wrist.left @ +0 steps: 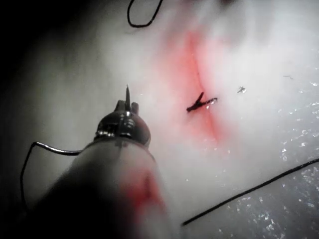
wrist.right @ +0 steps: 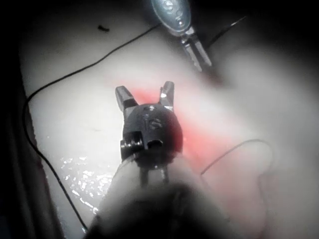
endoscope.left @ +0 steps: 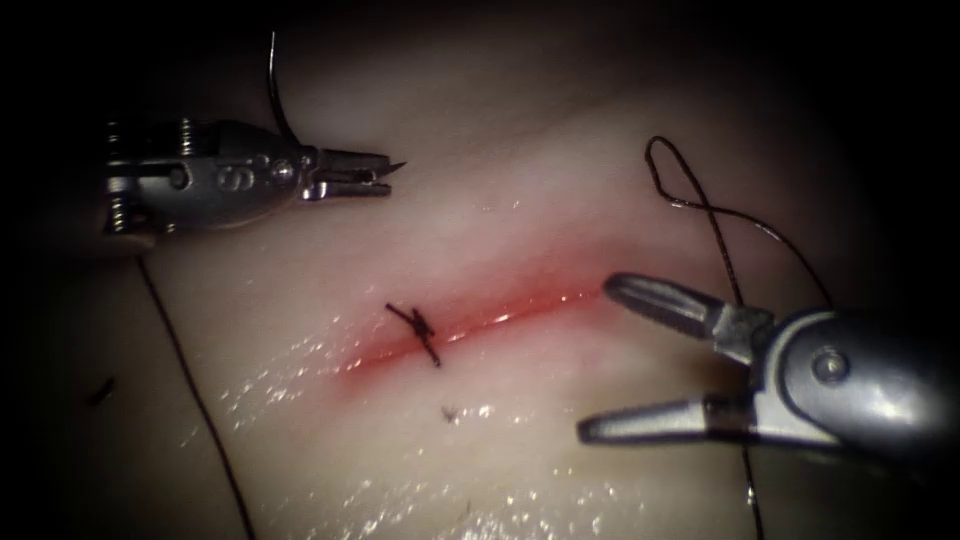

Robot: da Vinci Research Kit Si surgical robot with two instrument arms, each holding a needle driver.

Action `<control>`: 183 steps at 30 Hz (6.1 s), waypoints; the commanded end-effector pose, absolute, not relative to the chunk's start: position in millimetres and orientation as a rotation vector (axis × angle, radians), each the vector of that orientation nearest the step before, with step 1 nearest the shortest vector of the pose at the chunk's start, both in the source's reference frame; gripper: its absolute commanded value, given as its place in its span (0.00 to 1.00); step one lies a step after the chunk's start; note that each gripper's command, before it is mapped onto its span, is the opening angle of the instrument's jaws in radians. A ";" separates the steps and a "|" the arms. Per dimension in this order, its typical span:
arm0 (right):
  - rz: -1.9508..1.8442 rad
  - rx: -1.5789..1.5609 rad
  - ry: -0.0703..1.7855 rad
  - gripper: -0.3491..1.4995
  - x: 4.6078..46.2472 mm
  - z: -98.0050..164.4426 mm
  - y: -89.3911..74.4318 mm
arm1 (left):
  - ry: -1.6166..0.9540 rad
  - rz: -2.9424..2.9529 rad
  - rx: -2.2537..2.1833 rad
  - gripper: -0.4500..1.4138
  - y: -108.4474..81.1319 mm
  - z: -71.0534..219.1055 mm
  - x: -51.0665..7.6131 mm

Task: Wound Closure
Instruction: With the left tool pick up the needle, then hand off the needle from the left to the right gripper, then pass the needle through the top of the wound with the right tool.

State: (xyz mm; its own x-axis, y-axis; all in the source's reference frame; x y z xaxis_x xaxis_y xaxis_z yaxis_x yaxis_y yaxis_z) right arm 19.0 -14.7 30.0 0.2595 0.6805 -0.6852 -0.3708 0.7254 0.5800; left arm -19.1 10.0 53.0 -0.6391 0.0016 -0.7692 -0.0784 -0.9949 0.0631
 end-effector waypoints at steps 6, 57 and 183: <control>0.843 0.482 1.196 0.14 17.8 33.0 -13.1 | 0.244 2.791 -1.627 0.00 8.7 50.8 -19.9; 1.144 1.036 1.369 0.75 27.6 37.0 -7.7 | 0.727 2.550 -2.421 0.00 2.1 43.0 -24.6; 0.182 -0.157 1.564 0.00 24.7 44.4 -6.0 | 0.085 2.492 -1.334 0.14 -2.4 55.4 -28.0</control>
